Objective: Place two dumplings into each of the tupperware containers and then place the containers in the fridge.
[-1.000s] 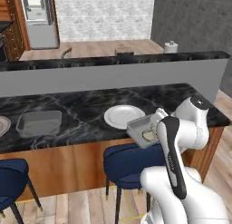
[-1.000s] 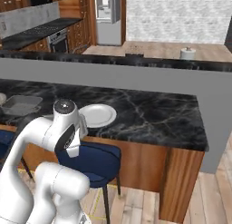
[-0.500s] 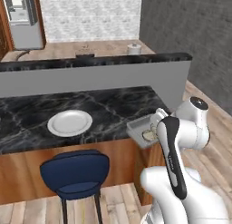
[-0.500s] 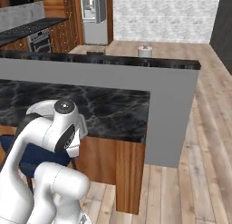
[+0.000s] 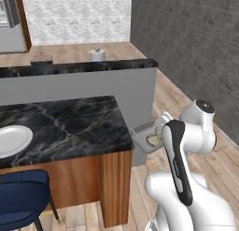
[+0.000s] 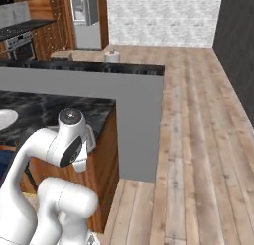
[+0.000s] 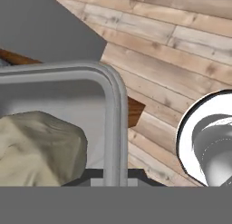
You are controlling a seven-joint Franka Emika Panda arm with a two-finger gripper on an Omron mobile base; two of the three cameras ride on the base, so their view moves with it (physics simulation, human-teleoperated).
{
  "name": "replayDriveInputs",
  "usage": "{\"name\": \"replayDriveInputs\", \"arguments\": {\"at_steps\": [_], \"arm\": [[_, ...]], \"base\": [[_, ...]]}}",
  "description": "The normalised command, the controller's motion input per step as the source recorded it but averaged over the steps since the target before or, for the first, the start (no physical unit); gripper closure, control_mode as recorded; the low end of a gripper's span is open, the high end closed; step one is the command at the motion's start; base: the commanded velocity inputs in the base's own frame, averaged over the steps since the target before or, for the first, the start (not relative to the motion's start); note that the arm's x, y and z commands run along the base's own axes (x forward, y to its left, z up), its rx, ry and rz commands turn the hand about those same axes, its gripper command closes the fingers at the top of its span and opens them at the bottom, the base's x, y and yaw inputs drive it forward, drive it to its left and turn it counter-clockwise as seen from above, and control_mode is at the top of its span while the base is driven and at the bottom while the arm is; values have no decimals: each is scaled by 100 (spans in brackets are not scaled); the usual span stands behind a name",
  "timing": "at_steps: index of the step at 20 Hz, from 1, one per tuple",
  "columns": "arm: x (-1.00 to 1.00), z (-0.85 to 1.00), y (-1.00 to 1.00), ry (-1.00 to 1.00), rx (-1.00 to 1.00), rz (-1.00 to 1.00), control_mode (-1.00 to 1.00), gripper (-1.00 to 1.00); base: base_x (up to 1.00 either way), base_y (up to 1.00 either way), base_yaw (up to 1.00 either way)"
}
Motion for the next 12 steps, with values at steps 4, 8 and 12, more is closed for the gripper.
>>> {"name": "replayDriveInputs", "arguments": {"at_steps": [4,8,12], "arm": [[0,0,0,0,0,0,100,100],[0,0,0,0,0,0,100,100],[0,0,0,0,0,0,100,100]], "base": [[65,-100,-6],[69,-100,-5],[72,-100,-4]]}}
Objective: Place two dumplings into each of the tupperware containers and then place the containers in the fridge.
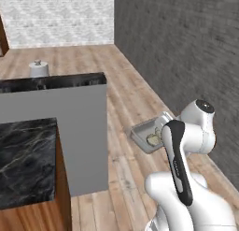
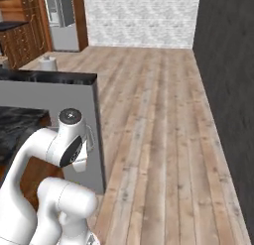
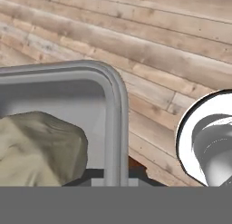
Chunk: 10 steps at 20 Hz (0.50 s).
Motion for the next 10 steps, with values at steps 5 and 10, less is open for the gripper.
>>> {"name": "replayDriveInputs", "arguments": {"at_steps": [5,10], "arm": [[0,0,0,0,0,0,100,100],[0,0,0,0,0,0,100,100]], "base": [[77,-100,-3],[96,-90,0]]}}
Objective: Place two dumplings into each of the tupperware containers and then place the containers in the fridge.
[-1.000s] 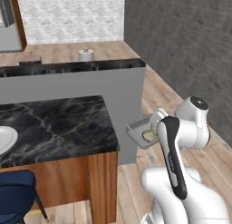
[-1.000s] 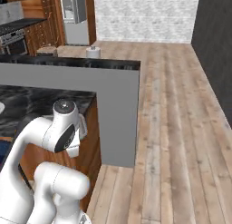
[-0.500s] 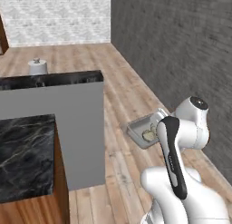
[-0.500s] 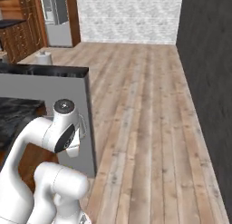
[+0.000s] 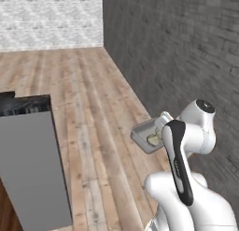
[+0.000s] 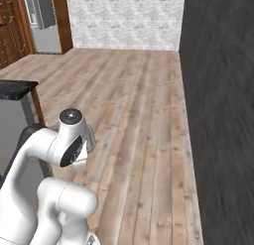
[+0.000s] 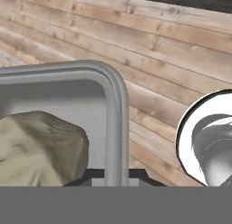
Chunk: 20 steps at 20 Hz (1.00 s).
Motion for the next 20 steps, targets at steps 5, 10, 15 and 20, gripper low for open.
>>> {"name": "replayDriveInputs", "arguments": {"at_steps": [5,10,15,20], "arm": [[0,0,0,0,0,0,100,100],[0,0,0,0,0,0,100,100],[0,0,0,0,0,0,100,100],[0,0,0,0,0,0,100,100]], "base": [[100,-49,0],[100,-8,4],[100,17,9],[100,53,8]]}}
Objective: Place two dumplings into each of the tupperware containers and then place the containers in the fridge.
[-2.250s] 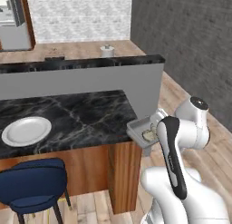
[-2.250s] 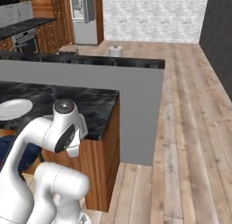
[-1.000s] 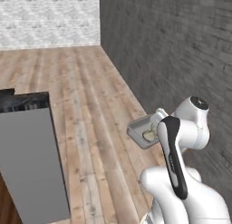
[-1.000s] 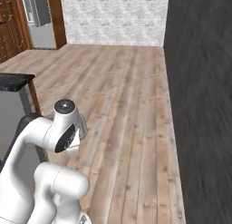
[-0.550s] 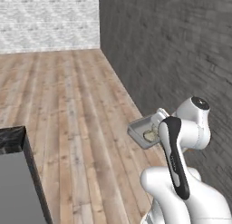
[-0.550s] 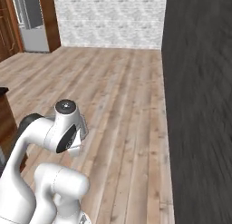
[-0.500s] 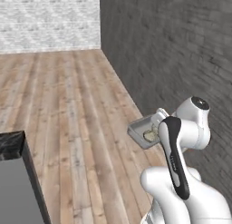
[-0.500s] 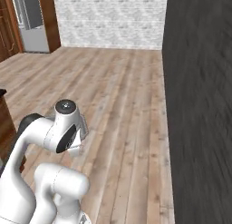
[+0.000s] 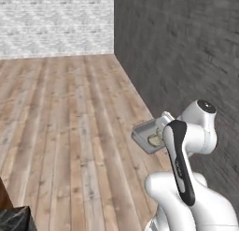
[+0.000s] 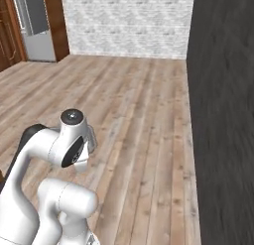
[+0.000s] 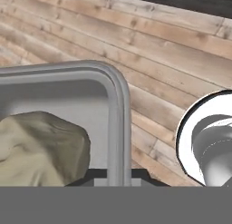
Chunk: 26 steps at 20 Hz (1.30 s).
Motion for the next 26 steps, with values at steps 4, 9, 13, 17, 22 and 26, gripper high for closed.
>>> {"name": "replayDriveInputs", "arguments": {"at_steps": [4,9,13,17,22,26], "arm": [[0,0,0,0,0,0,100,100],[0,0,0,0,0,0,100,100],[0,0,0,0,0,0,100,100],[0,0,0,0,0,0,100,100],[0,0,0,0,0,0,100,100],[0,0,0,0,0,0,100,100]], "base": [[100,88,8],[100,100,1],[100,97,2],[100,82,5],[99,-7,51],[100,-7,60]]}}
